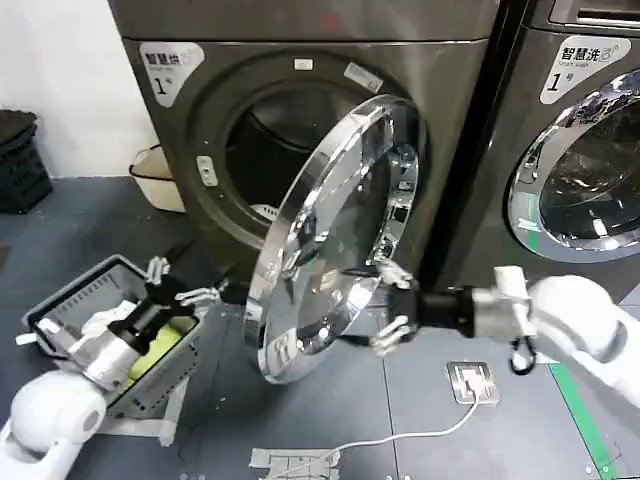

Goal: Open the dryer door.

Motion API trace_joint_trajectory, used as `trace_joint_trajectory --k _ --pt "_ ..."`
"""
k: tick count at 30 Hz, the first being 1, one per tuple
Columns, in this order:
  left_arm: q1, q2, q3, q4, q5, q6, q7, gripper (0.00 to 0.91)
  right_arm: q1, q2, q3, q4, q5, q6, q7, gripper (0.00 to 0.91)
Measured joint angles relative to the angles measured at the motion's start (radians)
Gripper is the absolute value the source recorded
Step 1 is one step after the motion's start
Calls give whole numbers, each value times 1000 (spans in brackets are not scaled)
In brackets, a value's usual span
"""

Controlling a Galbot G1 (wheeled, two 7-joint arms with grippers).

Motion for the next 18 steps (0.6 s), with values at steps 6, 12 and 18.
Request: trace_joint_trajectory --k 6,12,18 --pt "-34 63 77 -1 22 -31 34 907 -301 -45 325 1 -5 11 44 907" --pt "-88 90 169 -2 70 -46 57 907 -691 12 716 20 -52 54 83 907" --pt "-171 86 278 -1 98 -52 68 907 -1022 149 1045 22 -112 101 163 907"
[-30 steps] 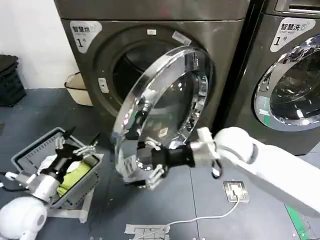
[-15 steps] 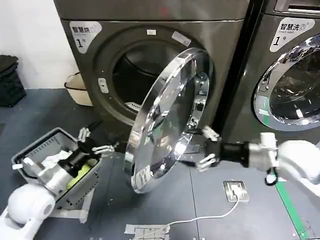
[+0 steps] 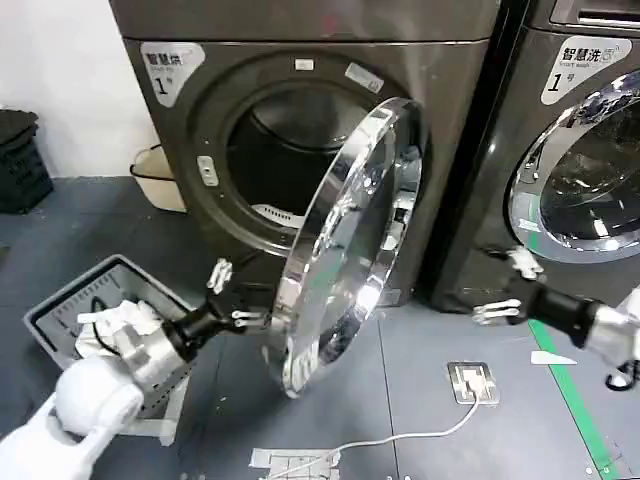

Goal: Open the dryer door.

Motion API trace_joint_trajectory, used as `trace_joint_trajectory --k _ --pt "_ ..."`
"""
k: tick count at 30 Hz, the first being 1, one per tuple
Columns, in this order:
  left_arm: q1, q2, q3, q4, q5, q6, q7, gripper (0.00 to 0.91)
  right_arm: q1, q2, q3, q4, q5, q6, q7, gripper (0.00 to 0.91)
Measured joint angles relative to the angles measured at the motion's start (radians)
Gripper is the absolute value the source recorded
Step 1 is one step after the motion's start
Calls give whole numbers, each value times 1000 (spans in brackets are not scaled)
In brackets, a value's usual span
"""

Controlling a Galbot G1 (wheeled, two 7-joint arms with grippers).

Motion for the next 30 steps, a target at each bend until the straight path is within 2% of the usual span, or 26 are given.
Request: trace_joint_trajectory --k 5,10,15,20,28,30 --pt "-64 -7 84 2 5 0 2 907 -193 140 194 -10 -60 37 33 907" --pt "-135 -19 172 24 3 -1 -4 907 -295 286 329 -31 -135 63 98 907" --pt "-213 -41 261 60 12 -5 -10 907 -310 436 415 -68 -207 99 207 907" --pt "-315 -78 376 114 14 -6 -32 907 -302 566 491 -127 -274 99 309 907" --pt "-480 -162 529 209 36 0 -57 907 -283 701 627 -276 -389 99 433 907" --pt "-512 -187 559 231 41 1 -60 907 -271 722 658 -312 -421 114 455 907"
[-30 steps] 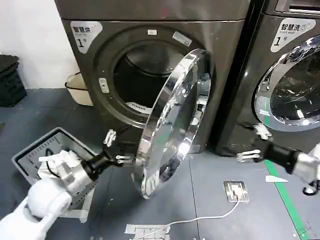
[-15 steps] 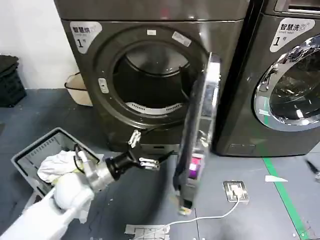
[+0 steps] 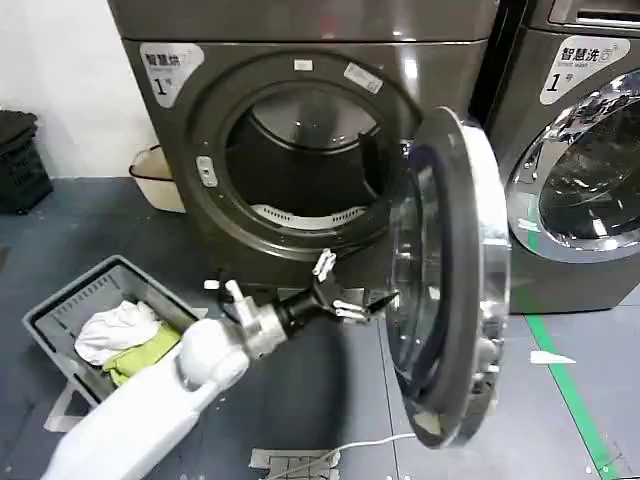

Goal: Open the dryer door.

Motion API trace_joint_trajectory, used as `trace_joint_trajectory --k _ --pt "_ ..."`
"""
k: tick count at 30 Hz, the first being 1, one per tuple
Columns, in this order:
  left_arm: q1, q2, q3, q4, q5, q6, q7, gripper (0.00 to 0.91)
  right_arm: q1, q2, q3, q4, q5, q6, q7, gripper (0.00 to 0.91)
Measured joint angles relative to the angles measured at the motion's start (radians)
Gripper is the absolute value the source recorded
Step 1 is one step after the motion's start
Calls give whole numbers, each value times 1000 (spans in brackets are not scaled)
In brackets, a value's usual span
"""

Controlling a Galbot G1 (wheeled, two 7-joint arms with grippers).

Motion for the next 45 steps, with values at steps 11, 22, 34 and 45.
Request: trace_joint_trajectory --k 11,22,34,45 --pt "-122 -106 103 108 11 -5 -10 907 35 64 147 -169 -129 -21 139 907" --pt "-202 -178 169 190 35 -15 -20 907 15 55 244 -283 -172 30 109 907" --pt "-246 -251 187 269 64 -13 -38 907 -22 -18 267 -357 -170 65 69 907" --pt "-269 -312 191 319 108 36 -80 907 -18 -48 260 -361 -170 66 58 907"
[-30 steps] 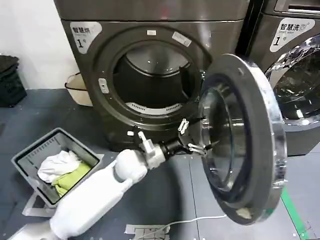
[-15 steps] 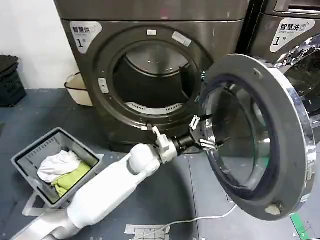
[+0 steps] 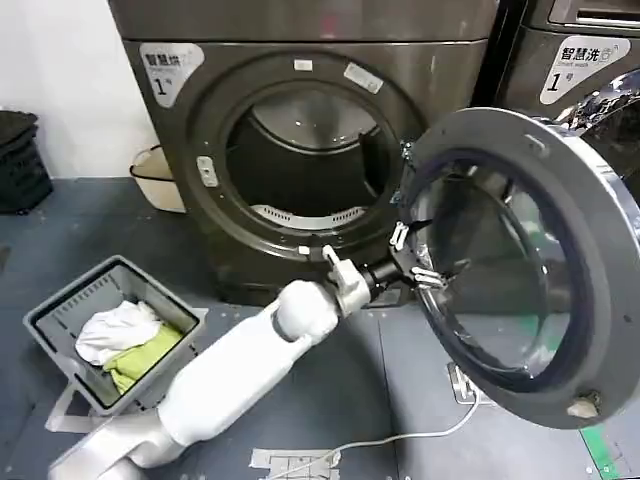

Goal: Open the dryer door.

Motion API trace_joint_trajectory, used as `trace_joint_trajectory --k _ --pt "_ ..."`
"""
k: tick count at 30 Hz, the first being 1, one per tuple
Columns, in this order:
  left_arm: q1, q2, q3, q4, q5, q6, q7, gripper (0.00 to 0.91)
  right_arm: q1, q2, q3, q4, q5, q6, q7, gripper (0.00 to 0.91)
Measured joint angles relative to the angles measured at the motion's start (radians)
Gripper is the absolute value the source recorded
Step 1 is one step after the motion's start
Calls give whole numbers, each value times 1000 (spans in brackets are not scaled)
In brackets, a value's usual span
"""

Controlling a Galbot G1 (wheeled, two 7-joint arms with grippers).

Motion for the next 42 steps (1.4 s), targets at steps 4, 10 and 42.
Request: trace_joint_trajectory --k 4,10,42 --pt "-2 -24 0 6 7 13 0 907 4 -5 -7 1 -3 -1 -1 907" --pt "-5 -34 0 0 9 24 -2 907 7 -3 -11 10 -4 -3 -1 907" --pt "49 19 -30 -159 -16 126 -11 907 14 15 -6 49 8 -33 -26 907"
